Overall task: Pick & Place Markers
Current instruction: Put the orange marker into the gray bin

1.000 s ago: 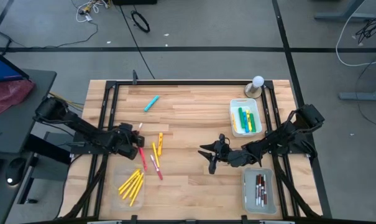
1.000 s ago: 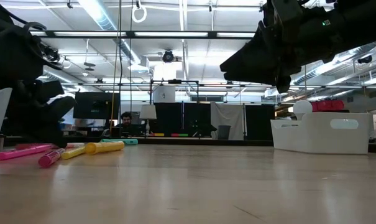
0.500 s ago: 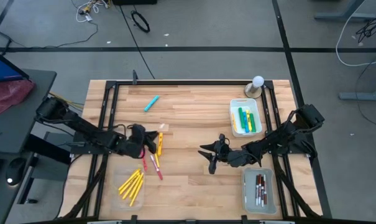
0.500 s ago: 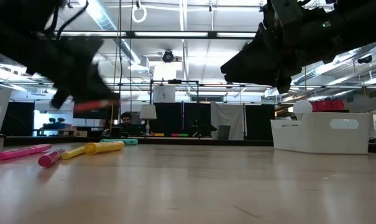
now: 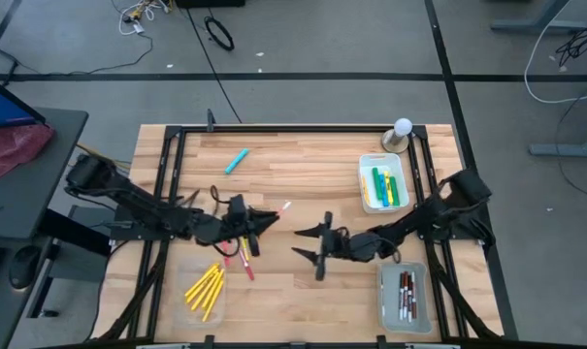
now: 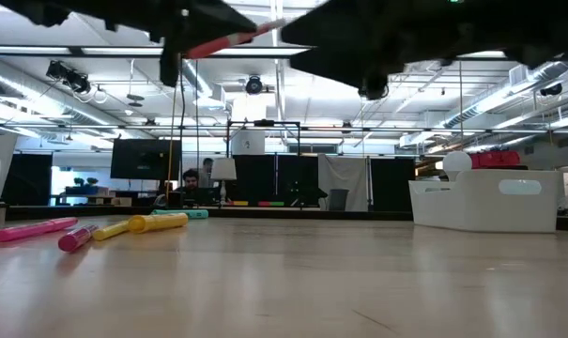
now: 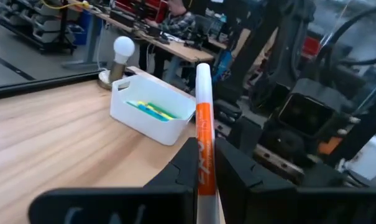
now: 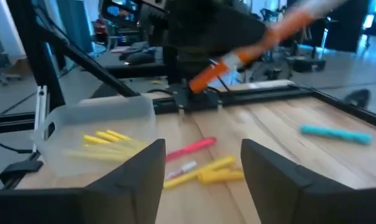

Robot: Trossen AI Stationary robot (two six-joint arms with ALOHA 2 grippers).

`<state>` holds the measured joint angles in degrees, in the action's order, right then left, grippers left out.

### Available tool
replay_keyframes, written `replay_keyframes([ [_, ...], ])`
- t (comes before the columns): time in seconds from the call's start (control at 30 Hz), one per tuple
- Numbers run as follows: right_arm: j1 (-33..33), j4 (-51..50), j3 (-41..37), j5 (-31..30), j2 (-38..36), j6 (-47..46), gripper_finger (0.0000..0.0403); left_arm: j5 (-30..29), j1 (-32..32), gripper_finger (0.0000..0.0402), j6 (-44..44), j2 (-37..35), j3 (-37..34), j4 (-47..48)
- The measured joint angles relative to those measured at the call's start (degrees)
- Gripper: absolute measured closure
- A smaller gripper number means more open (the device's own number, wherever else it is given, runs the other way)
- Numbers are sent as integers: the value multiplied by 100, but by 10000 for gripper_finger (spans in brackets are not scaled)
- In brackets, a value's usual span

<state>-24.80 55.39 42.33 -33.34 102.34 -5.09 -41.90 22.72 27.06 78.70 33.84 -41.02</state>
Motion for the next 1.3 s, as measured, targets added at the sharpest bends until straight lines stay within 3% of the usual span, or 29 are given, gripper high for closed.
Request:
replay_keyframes([
  [0.23,129,500,955,36,1009,165,187,192,2,366,-705,975,880,-237],
  [0.5,70,1569,1011,83,1277,384,217,422,35,363,-1025,1117,1196,-273],
  [0.93,73,1729,1009,59,1279,354,369,511,94,353,-1174,1111,1197,-271],
  [1.13,63,1300,1009,-27,1222,208,383,752,142,322,-1573,1110,1190,-208],
  [1.3,-77,-303,1010,-484,826,-293,387,912,173,257,-2043,939,1190,-155],
])
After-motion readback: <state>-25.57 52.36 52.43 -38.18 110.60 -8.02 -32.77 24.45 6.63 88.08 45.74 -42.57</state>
